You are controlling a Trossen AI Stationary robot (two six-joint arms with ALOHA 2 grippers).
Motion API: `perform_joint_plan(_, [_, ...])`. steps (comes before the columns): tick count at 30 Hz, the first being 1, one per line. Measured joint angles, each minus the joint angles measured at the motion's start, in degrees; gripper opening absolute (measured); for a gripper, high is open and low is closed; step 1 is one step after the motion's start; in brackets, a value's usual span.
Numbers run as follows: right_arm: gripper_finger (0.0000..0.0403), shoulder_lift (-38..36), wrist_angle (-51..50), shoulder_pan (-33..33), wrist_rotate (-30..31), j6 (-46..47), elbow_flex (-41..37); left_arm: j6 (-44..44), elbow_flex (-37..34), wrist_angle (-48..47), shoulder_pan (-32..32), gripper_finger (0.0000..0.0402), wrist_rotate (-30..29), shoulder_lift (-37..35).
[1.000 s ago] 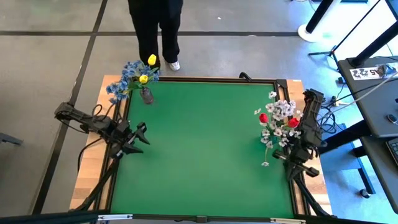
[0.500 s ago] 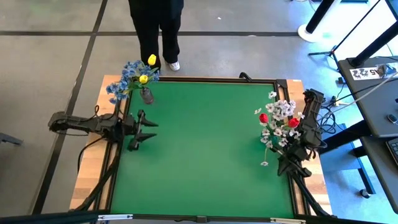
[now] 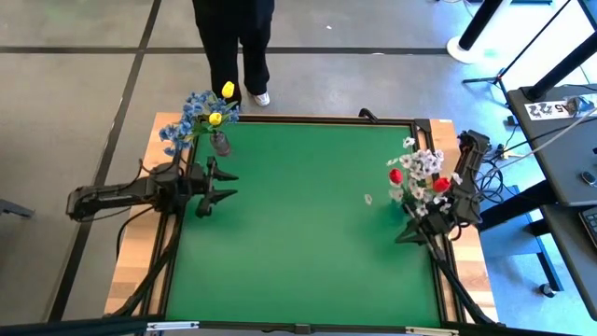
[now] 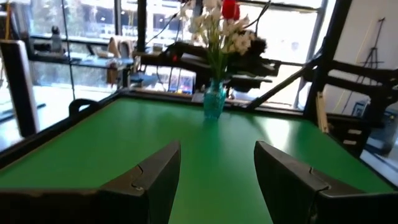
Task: Sort flowers into vase by color
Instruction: Return to Home Position
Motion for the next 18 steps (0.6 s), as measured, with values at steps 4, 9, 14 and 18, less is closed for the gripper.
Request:
perform_joint_plan(4, [0.0019, 1.2, 0.0, 0.1, -1.1, 2.9, 0.0, 0.0, 0.0, -2.4, 0.3, 0.0200, 0.1, 0.0])
perform_joint_plan(9, [0.0019, 3.1, -0.1, 0.1, -5.0, 4.6, 0.0, 0.0, 0.0, -2.4, 0.3, 0.0200, 0.0, 0.1])
perform_joint_plan(14, [0.0019, 5.1, -0.1, 0.1, -8.0, 4.3, 0.0, 0.0, 0.0, -2.3, 0.3, 0.0200, 0.0, 0.1])
perform_joint_plan(18, [0.0019, 5.3, -0.1, 0.1, -8.0, 4.3, 0.0, 0.0, 0.0, -2.2, 0.3, 0.0200, 0.0, 0.1])
